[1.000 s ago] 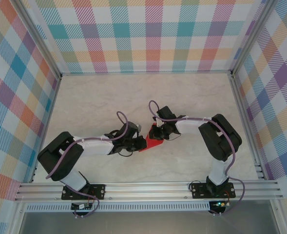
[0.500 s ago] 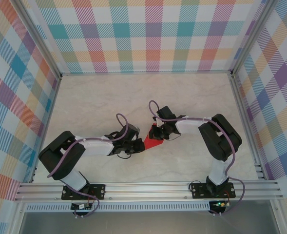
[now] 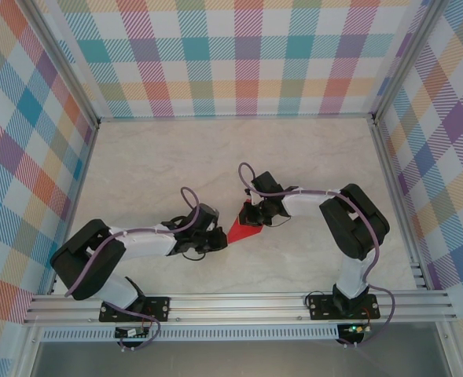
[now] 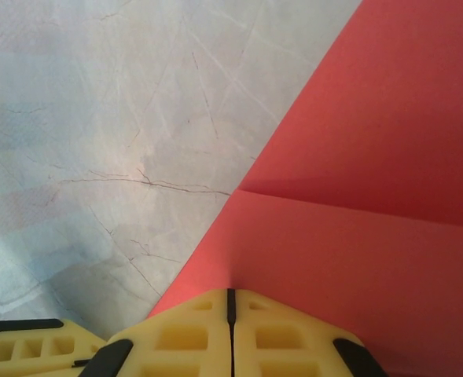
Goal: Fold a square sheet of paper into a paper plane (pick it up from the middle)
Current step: Fourth fold the wing at the center of the table.
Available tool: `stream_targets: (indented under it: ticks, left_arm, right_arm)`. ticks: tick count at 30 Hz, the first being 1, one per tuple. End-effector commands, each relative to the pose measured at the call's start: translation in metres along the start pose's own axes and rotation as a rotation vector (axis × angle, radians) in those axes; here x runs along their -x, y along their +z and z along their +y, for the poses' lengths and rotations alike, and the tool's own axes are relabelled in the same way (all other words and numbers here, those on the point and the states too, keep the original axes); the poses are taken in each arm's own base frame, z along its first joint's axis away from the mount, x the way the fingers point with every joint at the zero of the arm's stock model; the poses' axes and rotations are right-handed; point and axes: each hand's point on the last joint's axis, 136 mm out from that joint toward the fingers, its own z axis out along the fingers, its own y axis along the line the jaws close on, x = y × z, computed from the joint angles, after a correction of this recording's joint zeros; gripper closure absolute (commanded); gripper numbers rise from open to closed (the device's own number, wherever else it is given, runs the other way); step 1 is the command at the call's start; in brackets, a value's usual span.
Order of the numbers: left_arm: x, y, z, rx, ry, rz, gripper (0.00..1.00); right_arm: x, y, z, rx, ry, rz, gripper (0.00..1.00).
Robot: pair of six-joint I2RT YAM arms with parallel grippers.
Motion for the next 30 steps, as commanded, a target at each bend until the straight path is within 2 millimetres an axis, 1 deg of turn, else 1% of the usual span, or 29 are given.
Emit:
stream_targets:
  ticks: [1, 3, 7, 9, 12, 16, 19, 24, 27, 30]
  left_arm:
    - [-0.015, -0.013, 0.023, 0.123, 0.021, 0.069, 0.89]
    - [-0.006, -0.020, 0.012, 0.099, 0.040, 0.044, 0.89]
    - [0.015, -0.028, -0.022, -0.016, 0.062, -0.019, 0.89]
    - [0.025, -0.028, -0.035, -0.065, 0.064, -0.052, 0.88]
    - [0.035, -0.019, -0.044, -0.094, 0.055, -0.073, 0.89]
    - [0.035, 0.001, -0.039, -0.078, 0.038, -0.046, 0.91]
    - [0.032, 0.011, -0.032, -0.062, 0.025, -0.027, 0.93]
    - [0.028, 0.016, -0.014, 0.015, 0.018, -0.022, 0.95]
    - [0.024, 0.019, -0.006, 0.040, 0.012, -0.011, 0.96]
    - [0.021, 0.021, -0.004, 0.043, 0.010, 0.001, 0.97]
  right_arm:
    - [-0.007, 0.010, -0.022, -0.070, 0.022, 0.022, 0.94]
    - [-0.007, 0.010, -0.022, -0.067, 0.022, 0.019, 0.94]
    - [-0.006, 0.009, -0.020, -0.064, 0.020, 0.017, 0.94]
    - [-0.006, 0.009, -0.020, -0.062, 0.020, 0.018, 0.94]
    - [-0.005, 0.009, -0.019, -0.058, 0.023, 0.017, 0.94]
    - [-0.003, 0.008, -0.018, -0.053, 0.020, 0.012, 0.94]
    - [-0.002, 0.007, -0.014, -0.044, 0.014, 0.009, 0.94]
    - [0.002, 0.000, -0.001, 0.004, -0.018, -0.010, 0.94]
    - [0.004, -0.010, 0.013, 0.054, -0.059, -0.032, 0.94]
    - [0.004, -0.020, 0.025, 0.099, -0.099, -0.046, 0.94]
